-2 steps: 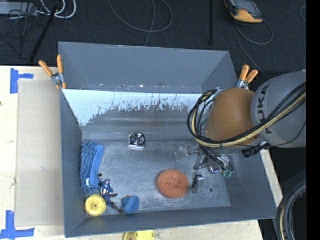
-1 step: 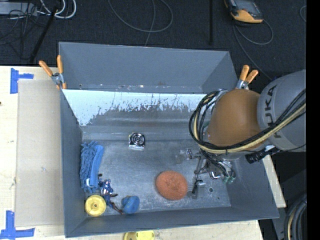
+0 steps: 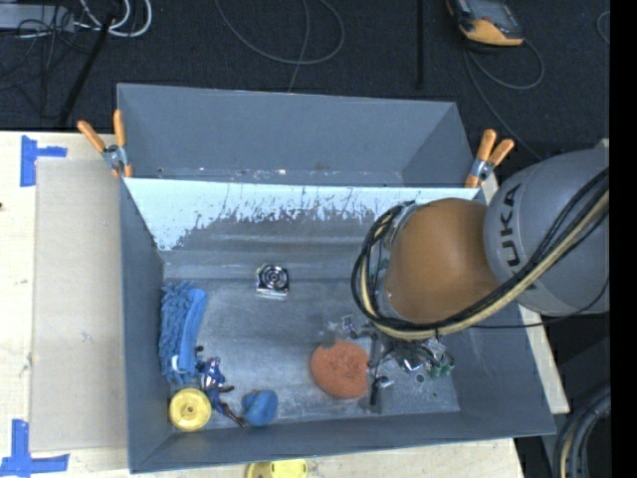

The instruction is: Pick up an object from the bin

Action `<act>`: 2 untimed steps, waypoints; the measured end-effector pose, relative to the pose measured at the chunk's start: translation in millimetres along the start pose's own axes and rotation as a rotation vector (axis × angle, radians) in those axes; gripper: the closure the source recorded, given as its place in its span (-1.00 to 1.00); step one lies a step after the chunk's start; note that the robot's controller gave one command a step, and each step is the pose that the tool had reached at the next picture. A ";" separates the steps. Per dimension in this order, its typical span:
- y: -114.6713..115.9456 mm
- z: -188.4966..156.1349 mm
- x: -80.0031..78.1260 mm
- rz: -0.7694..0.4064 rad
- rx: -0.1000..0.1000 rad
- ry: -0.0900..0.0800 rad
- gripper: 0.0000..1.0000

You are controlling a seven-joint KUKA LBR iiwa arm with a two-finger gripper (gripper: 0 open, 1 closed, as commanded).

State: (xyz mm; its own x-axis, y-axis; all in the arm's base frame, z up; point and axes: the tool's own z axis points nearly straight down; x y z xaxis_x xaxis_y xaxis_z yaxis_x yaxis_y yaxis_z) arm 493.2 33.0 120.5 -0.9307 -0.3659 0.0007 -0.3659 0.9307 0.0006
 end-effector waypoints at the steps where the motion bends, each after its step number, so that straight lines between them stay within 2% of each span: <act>1: 2.0 21.7 2.5 -0.066 -0.001 0.002 -1.00; 2: 10.0 45.6 1.7 0.047 0.004 -0.011 1.00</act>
Offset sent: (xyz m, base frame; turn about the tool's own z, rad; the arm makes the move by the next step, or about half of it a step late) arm -0.0095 0.0084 -0.0505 0.0465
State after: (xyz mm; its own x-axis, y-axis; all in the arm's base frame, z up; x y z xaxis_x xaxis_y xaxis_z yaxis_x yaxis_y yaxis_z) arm 487.9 41.7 74.9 -0.9468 -0.3216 -0.0100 -0.3216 0.9469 -0.0028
